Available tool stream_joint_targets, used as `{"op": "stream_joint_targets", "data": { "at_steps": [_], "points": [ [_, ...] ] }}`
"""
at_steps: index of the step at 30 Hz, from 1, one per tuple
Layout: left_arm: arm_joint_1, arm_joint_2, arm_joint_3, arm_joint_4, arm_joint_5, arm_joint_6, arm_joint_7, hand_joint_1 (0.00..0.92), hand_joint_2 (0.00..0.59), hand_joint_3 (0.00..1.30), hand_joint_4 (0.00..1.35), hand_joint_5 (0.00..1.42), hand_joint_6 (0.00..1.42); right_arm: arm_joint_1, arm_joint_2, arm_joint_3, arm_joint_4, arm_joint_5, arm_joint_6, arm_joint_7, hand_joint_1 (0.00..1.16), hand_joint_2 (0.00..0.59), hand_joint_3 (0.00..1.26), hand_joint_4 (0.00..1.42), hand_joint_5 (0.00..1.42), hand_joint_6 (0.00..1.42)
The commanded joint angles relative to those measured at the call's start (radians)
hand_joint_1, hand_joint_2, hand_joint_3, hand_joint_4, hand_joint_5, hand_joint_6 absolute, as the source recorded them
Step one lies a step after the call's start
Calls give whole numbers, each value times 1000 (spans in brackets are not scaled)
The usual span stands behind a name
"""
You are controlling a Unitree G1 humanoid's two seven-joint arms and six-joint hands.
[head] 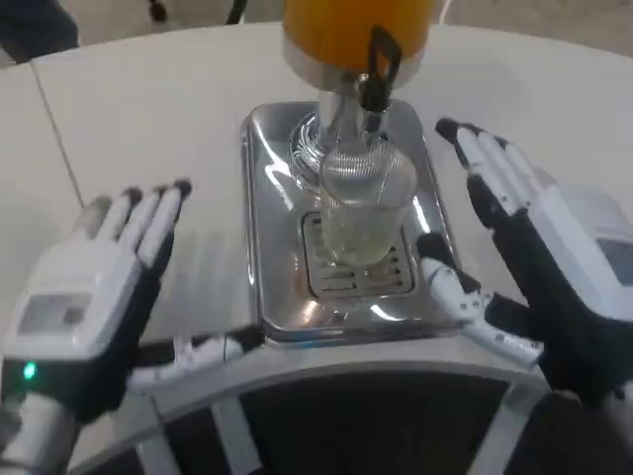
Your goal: Grasp the cup under the faucet to collect the drink, then remove the cup.
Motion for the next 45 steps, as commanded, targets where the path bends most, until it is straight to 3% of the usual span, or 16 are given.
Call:
{"op": "stream_joint_targets", "data": {
  "at_steps": [1, 5, 12, 19, 24, 28, 31, 36, 41, 45],
  "points": [
    [90, -51, -16, -91, 41, 73, -57, 134, 104, 0, 0, 0, 0, -106, 74, 3, 78, 60, 76, -54, 298, 571, 16, 0, 0, 60],
    [149, -74, -62, -139, 91, 88, -84, 160, 105, 0, 0, 0, 0, -196, 125, 9, 114, 124, 139, -63, 302, 571, 13, 0, 0, 62],
    [164, -89, -69, -176, 119, 111, -154, 158, 107, 0, 0, 0, 0, -348, 144, 0, 185, 235, 210, -82, 306, 568, 0, 0, 0, 51],
    [180, -101, -54, -187, 121, 109, -142, 153, 109, 0, 0, 0, 0, -377, 217, 0, 144, 436, 291, -85, 311, 566, 0, 0, 0, 35],
    [198, -111, -46, -195, 122, 93, -111, 158, 109, 0, 0, 0, 0, -401, 194, -15, 128, 499, 348, -78, 318, 561, 0, 0, 0, 34],
    [212, -114, -35, -200, 121, 75, -83, 156, 110, 0, 0, 0, 0, -411, 130, -40, 101, 543, 385, -46, 326, 559, 0, 0, 0, 19],
    [218, -118, -25, -202, 119, 66, -69, 153, 111, 0, 0, 0, 0, -439, 102, -56, 102, 595, 419, -31, 329, 559, 0, 0, 0, 17],
    [225, -120, -10, -198, 81, 38, -73, 151, 113, 0, 0, 0, 0, -493, 86, -49, 143, 638, 442, -48, 324, 547, 1, 0, 0, 3],
    [222, -125, -11, -200, 80, 33, -74, 149, 113, 0, 0, 0, 0, -455, 88, -34, 151, 684, 460, -51, 282, 537, 7, 0, 0, 0],
    [221, -128, -11, -200, 82, 35, -76, 147, 111, 0, 0, 0, 0, -457, 64, -23, 159, 715, 455, -36, 275, 536, 12, 0, 0, 1]
  ]
}}
